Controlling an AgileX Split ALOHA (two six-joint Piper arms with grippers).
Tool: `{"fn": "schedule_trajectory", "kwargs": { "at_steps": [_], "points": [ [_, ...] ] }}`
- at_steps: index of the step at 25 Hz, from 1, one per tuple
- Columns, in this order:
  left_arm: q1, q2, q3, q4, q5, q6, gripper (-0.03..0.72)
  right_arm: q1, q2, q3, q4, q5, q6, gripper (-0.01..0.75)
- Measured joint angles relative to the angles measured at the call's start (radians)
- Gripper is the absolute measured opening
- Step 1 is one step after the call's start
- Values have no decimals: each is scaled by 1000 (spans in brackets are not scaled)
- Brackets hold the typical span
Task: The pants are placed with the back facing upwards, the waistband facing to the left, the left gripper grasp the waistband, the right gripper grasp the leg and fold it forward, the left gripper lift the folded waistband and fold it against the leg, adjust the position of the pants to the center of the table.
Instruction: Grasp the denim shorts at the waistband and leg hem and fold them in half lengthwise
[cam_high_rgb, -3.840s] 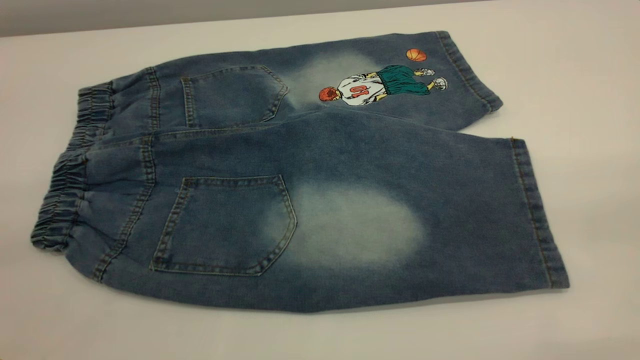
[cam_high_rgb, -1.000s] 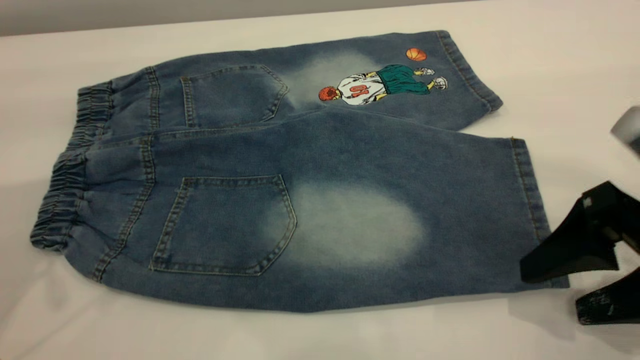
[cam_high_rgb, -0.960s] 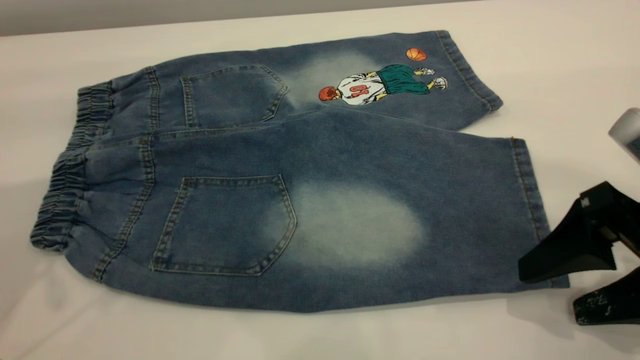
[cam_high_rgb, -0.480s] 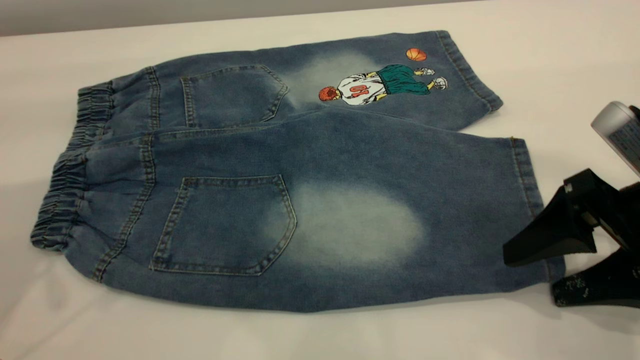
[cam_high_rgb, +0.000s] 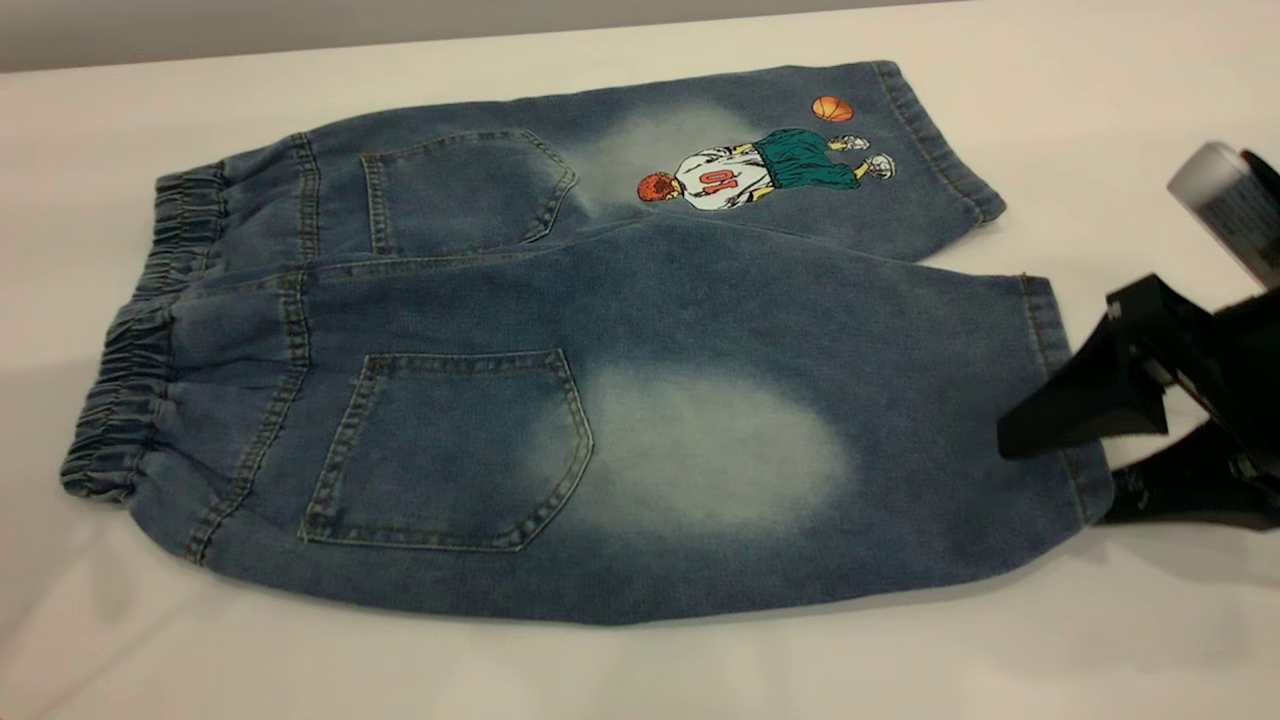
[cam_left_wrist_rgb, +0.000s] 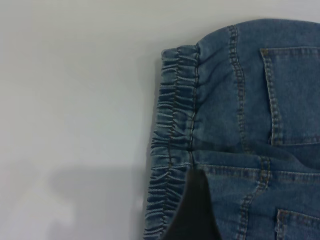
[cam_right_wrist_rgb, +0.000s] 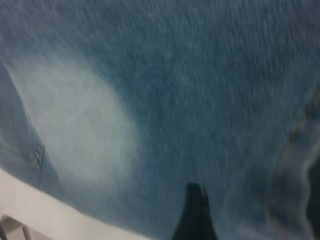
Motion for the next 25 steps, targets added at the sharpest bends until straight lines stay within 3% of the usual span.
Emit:
{"fn": "schedule_trajectory", "kwargs": {
  "at_steps": [9, 20, 25],
  "points": [
    [0, 0, 0, -2, 0, 0, 549, 0, 0, 15, -6, 47, 0, 456],
    [0, 0, 0, -2, 6, 0, 549, -1, -1, 15, -1, 45, 0, 48],
    [0, 0, 2, -2, 55, 0, 549, -1, -1, 15, -2, 34, 0, 9]
  ]
}}
